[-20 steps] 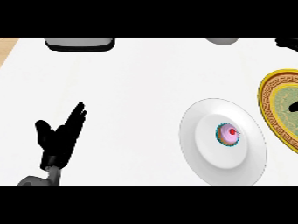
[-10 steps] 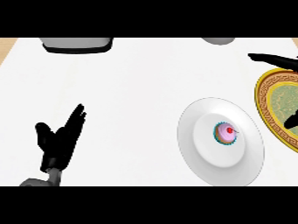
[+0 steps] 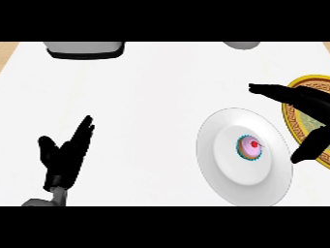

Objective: Pick the cupcake from the plate and place it in the plate

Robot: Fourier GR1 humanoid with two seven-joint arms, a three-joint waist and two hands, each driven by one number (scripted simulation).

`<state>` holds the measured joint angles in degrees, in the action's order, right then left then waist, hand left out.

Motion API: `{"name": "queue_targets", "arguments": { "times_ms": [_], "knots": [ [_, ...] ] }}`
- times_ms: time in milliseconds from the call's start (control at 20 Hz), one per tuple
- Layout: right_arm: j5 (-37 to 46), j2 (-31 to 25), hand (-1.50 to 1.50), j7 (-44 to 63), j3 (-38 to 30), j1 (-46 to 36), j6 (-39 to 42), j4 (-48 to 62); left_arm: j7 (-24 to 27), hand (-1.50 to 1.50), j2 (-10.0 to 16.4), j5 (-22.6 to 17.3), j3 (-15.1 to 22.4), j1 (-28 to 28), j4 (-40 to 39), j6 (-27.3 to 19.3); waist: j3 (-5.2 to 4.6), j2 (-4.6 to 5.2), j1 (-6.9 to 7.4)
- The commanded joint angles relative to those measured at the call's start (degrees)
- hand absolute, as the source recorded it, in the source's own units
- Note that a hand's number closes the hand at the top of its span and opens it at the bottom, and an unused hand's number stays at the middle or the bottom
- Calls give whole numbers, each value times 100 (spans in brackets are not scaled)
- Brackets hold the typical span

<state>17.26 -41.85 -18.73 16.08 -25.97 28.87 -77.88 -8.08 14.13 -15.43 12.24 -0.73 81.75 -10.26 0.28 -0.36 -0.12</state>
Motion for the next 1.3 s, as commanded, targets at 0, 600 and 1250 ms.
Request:
{"name": "queue_targets", "arguments": {
  "times_ms": [0, 600, 1250],
  "knots": [
    [234, 254, -150, 405, 131, 624, -41, -743, -82, 0, -164, 133, 41, 16, -301, -23, -30, 24, -34],
    [1407, 861, -150, 475, 78, 963, -234, -880, -247, 0, -351, 184, -228, -127, -334, 263, -29, 40, 4],
    [2366, 1281, -150, 105, -100, 733, -239, 33, 38, 0, -381, 501, -368, 320, -129, 475, -29, 38, 34]
  ]
}}
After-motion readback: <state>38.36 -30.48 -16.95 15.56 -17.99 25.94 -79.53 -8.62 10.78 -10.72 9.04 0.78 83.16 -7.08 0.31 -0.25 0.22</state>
